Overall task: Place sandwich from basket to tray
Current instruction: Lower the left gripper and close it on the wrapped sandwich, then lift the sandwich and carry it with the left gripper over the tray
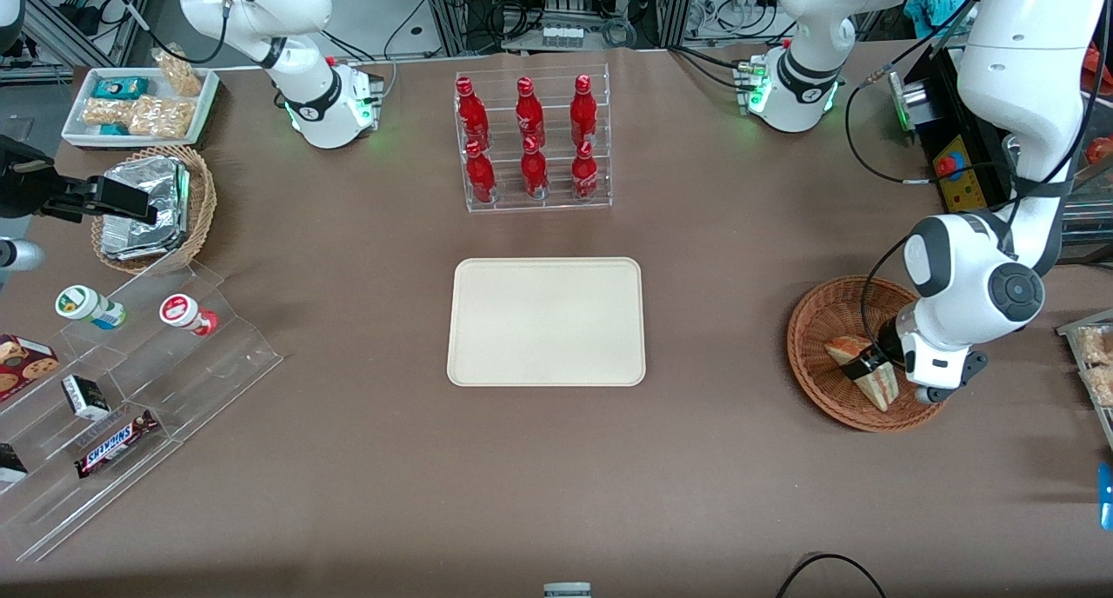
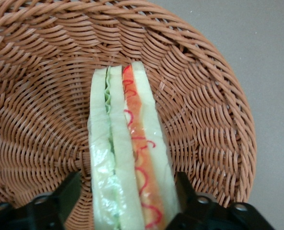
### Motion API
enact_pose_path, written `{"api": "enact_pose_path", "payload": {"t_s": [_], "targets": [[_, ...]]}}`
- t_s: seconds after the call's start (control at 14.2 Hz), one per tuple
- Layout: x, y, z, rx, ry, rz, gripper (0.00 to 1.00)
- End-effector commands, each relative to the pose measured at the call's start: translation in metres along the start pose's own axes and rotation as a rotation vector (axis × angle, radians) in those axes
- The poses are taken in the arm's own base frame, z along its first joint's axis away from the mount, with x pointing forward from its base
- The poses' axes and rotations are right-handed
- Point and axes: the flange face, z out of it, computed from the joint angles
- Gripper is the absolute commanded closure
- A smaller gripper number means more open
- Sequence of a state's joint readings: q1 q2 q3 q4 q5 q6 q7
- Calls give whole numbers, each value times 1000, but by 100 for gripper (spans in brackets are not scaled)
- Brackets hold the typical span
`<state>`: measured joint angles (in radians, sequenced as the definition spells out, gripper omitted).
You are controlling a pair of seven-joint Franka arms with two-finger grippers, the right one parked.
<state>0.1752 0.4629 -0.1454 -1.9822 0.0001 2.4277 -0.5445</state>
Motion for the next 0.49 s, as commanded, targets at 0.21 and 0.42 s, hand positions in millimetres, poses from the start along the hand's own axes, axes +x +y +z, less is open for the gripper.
{"api": "enact_pose_path", "payload": {"t_s": [0.21, 0.42], "targets": [[6, 9, -22, -2, 17, -1, 81], [-11, 19, -53, 23, -9, 33, 82]]}}
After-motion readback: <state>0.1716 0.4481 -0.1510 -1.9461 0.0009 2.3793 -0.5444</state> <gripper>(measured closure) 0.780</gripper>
